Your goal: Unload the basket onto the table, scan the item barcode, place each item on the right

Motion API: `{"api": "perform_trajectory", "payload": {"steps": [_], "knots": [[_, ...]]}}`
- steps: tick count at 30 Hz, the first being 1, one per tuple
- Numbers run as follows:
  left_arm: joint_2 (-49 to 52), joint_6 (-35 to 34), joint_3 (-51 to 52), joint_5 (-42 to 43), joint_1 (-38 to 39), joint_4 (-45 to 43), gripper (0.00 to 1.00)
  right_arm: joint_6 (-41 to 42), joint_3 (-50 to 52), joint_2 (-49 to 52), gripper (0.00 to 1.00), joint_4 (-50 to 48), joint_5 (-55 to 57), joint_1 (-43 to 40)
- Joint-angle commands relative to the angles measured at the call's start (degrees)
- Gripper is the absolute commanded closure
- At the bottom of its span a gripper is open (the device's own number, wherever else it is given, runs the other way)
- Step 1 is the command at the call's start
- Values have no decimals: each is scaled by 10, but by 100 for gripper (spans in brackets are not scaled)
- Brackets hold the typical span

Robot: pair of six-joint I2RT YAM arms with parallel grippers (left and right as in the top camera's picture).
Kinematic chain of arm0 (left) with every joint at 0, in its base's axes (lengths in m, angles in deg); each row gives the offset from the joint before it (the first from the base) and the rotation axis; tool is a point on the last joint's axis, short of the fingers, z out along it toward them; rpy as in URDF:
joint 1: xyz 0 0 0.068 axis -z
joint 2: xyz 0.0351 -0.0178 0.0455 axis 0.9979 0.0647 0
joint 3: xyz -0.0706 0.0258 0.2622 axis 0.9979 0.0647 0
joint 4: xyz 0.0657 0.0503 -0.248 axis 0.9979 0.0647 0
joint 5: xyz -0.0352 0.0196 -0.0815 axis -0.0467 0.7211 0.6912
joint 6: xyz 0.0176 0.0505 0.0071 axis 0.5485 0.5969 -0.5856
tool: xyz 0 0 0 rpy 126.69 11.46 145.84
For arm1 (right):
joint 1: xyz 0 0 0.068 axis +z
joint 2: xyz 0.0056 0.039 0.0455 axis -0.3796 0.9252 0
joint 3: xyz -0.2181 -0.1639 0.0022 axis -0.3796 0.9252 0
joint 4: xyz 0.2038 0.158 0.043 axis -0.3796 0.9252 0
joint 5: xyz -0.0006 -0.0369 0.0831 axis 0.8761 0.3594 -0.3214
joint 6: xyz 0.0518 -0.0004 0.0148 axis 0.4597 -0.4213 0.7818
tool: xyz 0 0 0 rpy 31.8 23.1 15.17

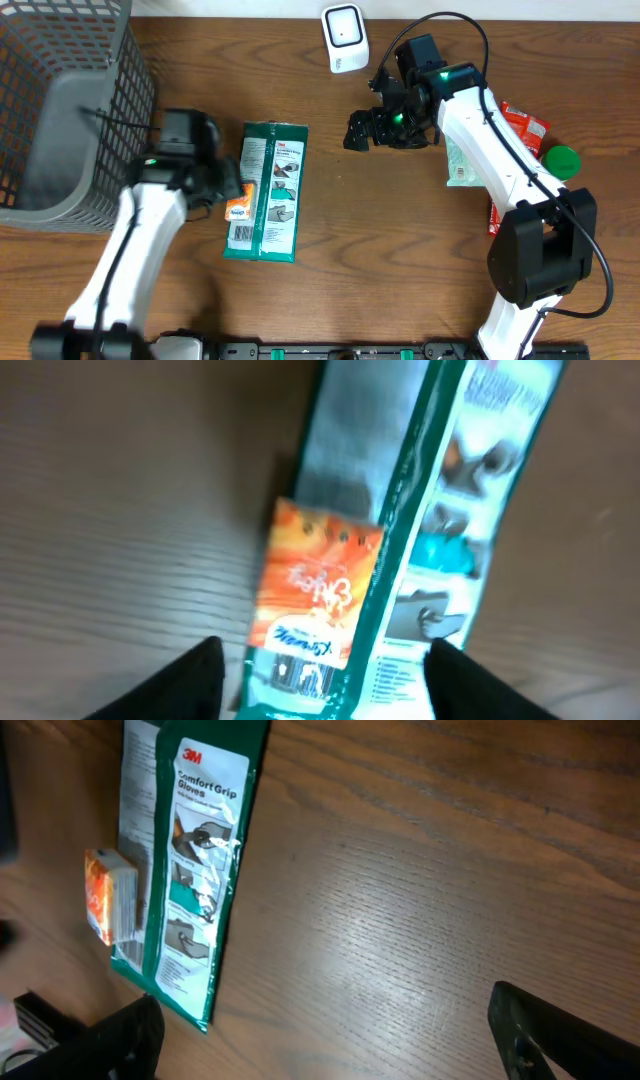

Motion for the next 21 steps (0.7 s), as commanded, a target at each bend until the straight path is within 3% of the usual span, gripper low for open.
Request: {"api": "perform_trajectory", "payload": {"steps": [1, 21], "knots": [[49, 50, 9, 5, 20, -17, 32, 4, -3, 3, 1, 0, 5, 6], [91, 62, 71, -36, 24, -104, 28, 4, 1, 4, 1, 0, 24, 7]]}}
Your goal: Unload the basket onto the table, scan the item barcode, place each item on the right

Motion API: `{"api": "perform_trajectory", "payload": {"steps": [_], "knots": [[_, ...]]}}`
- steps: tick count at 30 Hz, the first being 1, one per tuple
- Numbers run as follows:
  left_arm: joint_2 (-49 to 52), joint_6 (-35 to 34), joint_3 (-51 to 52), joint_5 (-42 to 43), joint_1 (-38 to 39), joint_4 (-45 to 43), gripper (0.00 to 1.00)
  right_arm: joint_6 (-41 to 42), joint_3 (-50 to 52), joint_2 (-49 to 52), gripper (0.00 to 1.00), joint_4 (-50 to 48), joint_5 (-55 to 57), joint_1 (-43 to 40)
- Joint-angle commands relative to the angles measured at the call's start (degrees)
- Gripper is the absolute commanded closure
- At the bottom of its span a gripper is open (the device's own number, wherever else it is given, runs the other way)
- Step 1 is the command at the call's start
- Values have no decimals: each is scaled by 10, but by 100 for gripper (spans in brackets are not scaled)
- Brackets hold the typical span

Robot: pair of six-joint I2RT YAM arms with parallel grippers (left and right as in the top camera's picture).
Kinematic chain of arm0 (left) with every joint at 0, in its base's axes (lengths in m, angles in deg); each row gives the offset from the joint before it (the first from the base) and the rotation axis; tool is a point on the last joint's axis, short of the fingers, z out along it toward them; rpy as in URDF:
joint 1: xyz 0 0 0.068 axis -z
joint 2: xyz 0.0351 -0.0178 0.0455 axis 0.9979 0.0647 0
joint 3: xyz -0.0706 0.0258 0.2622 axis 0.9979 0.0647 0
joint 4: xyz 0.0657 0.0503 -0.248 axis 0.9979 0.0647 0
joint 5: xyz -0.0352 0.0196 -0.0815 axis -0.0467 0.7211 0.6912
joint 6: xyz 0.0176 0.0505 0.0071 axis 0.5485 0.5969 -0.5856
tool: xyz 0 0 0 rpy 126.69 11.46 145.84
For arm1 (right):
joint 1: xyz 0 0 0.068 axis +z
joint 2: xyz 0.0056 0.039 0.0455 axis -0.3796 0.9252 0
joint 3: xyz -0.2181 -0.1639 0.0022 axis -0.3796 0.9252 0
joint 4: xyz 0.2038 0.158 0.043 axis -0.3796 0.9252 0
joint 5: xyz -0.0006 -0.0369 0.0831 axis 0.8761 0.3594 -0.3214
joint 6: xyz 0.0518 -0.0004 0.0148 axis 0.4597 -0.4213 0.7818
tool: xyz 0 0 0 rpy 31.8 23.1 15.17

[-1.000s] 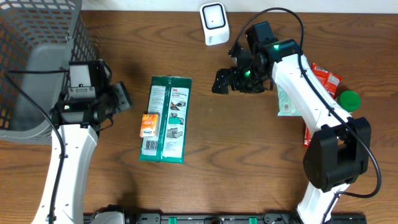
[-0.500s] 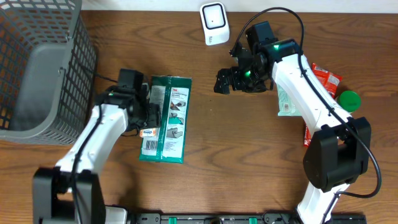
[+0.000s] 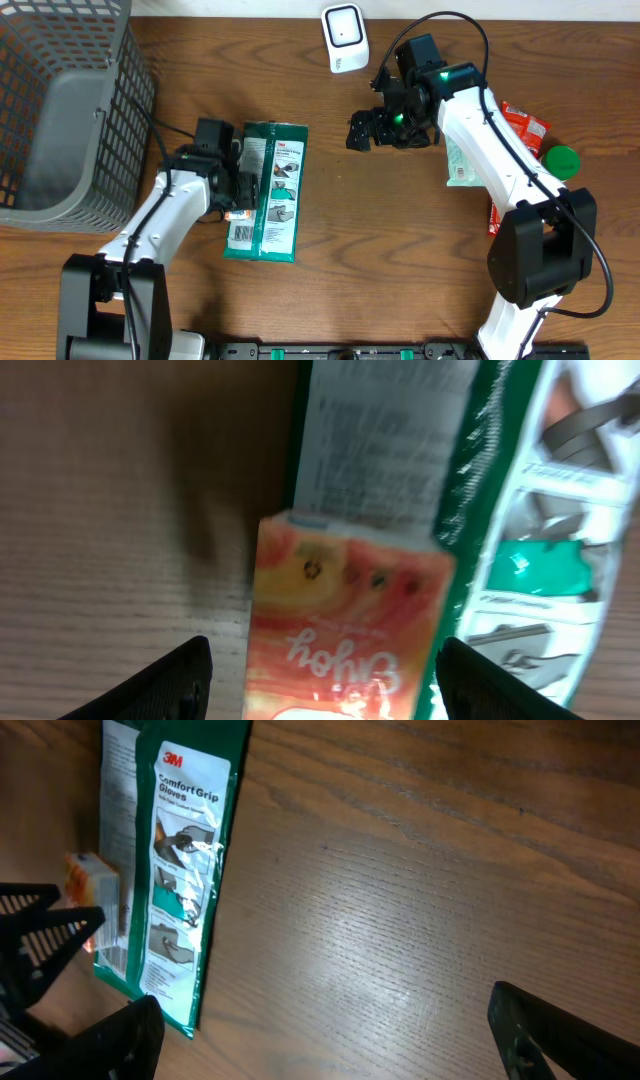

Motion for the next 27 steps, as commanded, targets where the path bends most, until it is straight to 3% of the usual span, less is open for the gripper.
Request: {"api": "perform_trajectory", "payload": {"steps": [1, 7, 10, 21, 27], "knots": [[2, 12, 19, -8, 1, -11, 28, 4, 1, 4, 1, 0, 3, 7], [2, 11, 19, -5, 1, -22, 36, 4, 1, 4, 1, 0, 3, 7], [2, 11, 19, -4, 1, -23, 49, 4, 1, 4, 1, 0, 3, 7], [-18, 8, -3, -3, 1, -15, 51, 4, 1, 4, 1, 0, 3, 7], [-67, -20, -12, 145, 13, -19, 55, 4, 1, 4, 1, 14, 3, -14]]}}
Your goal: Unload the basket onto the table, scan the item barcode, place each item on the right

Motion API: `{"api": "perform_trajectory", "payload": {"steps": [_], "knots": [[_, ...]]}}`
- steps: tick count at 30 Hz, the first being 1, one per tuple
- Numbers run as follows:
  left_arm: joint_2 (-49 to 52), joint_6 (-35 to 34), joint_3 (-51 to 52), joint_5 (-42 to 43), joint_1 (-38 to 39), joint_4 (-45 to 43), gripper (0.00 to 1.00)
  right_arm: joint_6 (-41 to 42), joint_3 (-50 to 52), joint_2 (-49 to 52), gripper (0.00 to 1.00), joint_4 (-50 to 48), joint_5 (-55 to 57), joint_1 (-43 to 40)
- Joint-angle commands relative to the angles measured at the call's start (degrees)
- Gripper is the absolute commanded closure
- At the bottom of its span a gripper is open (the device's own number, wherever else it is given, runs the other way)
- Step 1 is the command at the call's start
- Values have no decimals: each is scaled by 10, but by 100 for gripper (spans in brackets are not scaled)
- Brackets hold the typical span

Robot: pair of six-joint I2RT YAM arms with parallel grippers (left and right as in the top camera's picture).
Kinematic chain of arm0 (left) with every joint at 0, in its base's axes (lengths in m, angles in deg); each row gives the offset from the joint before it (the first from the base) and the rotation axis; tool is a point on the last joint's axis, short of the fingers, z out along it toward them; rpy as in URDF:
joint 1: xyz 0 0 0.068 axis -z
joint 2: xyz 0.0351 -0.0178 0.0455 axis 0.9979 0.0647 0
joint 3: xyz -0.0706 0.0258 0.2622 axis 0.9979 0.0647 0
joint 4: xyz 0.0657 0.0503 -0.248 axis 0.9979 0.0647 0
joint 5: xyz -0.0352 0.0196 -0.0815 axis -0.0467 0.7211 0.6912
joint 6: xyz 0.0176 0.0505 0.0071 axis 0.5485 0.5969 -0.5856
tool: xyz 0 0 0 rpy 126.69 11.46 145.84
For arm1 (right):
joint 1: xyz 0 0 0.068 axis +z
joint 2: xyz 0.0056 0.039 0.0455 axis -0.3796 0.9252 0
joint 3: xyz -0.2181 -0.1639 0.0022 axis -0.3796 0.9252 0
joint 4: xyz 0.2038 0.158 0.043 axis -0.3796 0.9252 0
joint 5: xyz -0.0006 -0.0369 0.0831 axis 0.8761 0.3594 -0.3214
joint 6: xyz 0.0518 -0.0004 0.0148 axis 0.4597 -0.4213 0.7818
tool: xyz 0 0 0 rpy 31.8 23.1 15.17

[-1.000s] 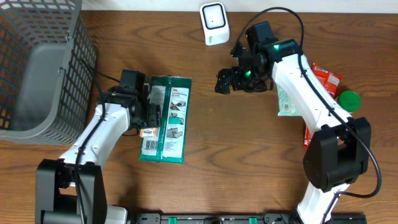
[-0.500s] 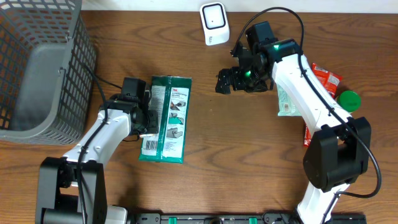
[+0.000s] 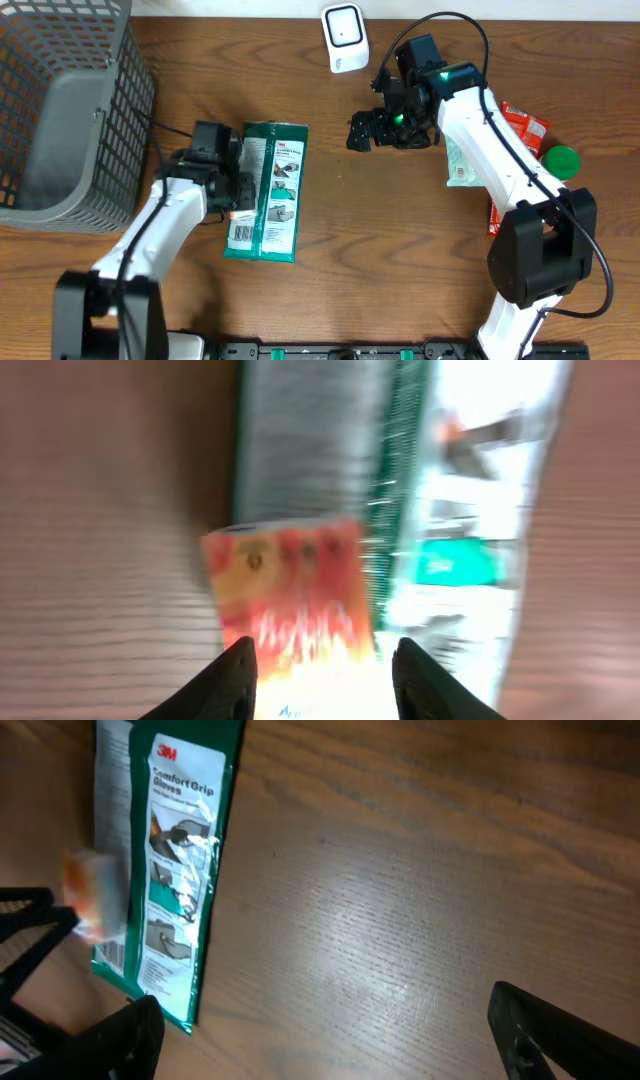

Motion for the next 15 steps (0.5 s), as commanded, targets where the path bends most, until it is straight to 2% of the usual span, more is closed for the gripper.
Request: {"api": "perform_trajectory", "payload": {"steps": [1, 5, 6, 7, 10, 12, 15], "knots": [[-28, -33, -19, 100, 20, -1, 56, 4, 1, 4, 1, 7, 1, -16], [-21, -34, -16, 99, 64, -7, 56, 4, 1, 4, 1, 20, 2, -32], [-16, -34, -16, 54, 87, -11, 54, 4, 1, 4, 1, 26, 2, -38], [-16, -34, -16, -38, 103, -14, 47, 4, 1, 4, 1, 28, 2, -43], [-17, -35, -20, -115, 108, -22, 44, 4, 3, 4, 1, 27, 2, -45], [-17, -52, -28, -132, 97, -22, 44, 4, 6, 4, 1, 23, 2, -44], [-17, -78, -35, -114, 65, -21, 44, 4, 17, 4, 1, 12, 2, -44]]}}
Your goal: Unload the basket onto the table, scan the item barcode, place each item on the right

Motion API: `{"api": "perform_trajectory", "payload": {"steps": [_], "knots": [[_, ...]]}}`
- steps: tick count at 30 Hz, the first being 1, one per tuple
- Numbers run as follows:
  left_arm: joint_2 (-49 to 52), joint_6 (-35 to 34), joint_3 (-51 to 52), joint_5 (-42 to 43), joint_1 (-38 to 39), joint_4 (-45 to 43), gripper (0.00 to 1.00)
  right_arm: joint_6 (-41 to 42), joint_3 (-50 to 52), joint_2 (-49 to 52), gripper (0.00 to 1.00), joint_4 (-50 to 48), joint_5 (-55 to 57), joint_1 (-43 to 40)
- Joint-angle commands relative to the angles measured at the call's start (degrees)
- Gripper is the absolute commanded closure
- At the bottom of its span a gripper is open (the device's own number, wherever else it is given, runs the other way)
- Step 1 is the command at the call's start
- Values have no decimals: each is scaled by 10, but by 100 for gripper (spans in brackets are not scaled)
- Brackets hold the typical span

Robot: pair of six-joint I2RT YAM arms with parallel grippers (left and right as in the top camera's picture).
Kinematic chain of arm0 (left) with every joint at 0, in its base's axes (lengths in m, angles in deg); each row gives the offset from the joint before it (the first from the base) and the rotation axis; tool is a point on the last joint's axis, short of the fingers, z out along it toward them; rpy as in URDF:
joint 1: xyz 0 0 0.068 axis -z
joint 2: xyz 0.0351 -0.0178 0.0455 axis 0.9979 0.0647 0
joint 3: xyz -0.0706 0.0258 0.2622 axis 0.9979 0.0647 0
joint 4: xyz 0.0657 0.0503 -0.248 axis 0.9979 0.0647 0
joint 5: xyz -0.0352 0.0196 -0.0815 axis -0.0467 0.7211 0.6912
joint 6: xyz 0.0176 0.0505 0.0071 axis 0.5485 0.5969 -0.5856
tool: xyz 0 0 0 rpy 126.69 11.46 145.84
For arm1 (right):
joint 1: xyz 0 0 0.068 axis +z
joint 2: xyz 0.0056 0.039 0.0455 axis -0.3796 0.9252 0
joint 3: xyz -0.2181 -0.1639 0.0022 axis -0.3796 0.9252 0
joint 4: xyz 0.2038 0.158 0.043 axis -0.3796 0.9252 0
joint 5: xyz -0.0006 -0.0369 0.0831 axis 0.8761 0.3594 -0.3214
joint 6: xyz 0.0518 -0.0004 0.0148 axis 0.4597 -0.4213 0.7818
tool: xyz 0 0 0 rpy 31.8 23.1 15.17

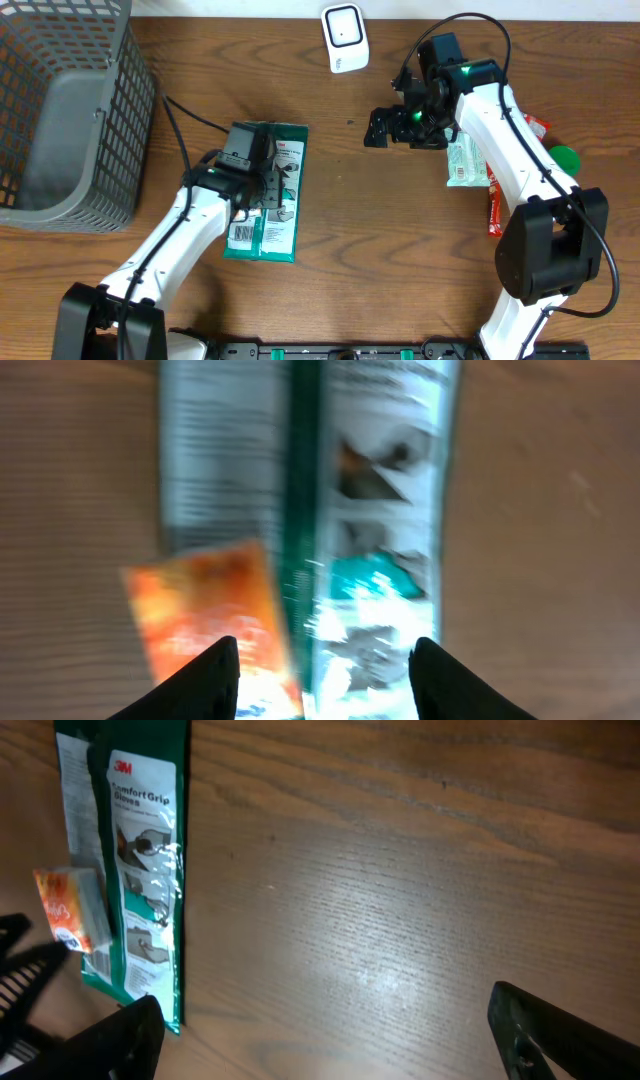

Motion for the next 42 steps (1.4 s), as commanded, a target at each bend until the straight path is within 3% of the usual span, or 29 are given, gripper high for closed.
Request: {"api": "perform_trajectory", "payload": {"steps": [1, 2, 7, 9, 14, 19, 23, 25, 32, 37, 42], "knots": [[5, -35, -24, -17, -43, -1, 43, 4, 18, 4, 1, -10, 1, -2], [5, -32, -24, 34, -67, 10, 40, 4, 27, 4, 1, -20, 1, -1], [8, -17, -23, 76, -119, 56, 36, 4, 36, 4, 1, -30, 1, -2], [24, 24, -13, 160, -147, 61, 35, 4, 36, 4, 1, -30, 1, -2], [63, 52, -8, 163, -139, 50, 29, 4, 36, 4, 1, -30, 1, -2], [116, 52, -7, 163, -125, 30, 29, 4, 36, 4, 1, -30, 1, -2], [124, 51, -10, 163, -126, 32, 51, 4, 36, 4, 1, -30, 1, -2], [108, 47, -12, 164, -125, 34, 57, 4, 36, 4, 1, -30, 1, -2], [28, 21, -11, 164, -104, 33, 59, 4, 36, 4, 1, -30, 1, -2], [23, 2, -9, 163, -34, 9, 58, 4, 36, 4, 1, -29, 1, -2], [60, -80, -3, 98, 59, -59, 58, 4, 36, 4, 1, -22, 10, -2]]}}
